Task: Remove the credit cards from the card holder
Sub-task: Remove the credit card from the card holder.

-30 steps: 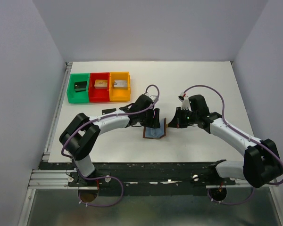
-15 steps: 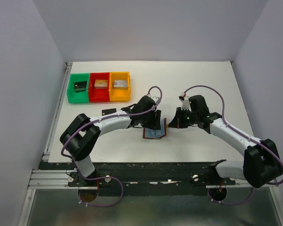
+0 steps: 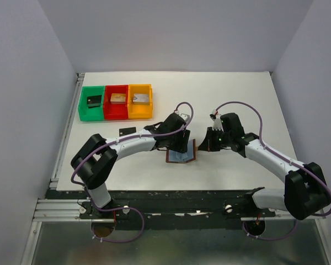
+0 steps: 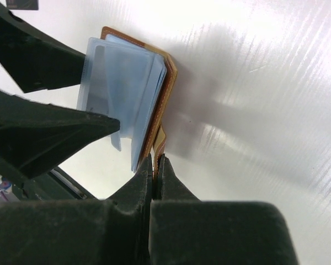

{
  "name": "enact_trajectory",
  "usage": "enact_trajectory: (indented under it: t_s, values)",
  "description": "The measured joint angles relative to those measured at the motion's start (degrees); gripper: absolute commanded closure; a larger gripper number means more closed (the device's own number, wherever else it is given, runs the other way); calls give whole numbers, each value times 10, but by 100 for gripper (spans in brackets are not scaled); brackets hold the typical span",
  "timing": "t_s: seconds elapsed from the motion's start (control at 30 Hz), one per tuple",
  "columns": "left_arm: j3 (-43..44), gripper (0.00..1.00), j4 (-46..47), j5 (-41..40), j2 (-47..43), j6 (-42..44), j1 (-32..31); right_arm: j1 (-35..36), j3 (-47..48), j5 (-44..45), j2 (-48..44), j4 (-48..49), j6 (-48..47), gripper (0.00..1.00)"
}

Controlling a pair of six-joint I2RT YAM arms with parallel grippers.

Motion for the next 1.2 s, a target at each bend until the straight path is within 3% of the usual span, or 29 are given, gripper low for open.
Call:
enact_trajectory:
  t_s: [0.7, 1.0, 1.1, 1.2]
  values:
    - [38, 32, -16, -22, 14, 21, -20, 0, -27, 24, 9, 4, 10, 100]
    - [21, 32, -35, -89, 3, 20, -20, 0, -27, 40, 9, 3, 11, 100]
    - [6, 32, -43, -111, -10, 18, -17, 0, -27, 54, 9, -1, 13, 92]
    - [-7, 32, -44, -122, -23, 15, -10, 0, -27, 67, 9, -11, 17, 70]
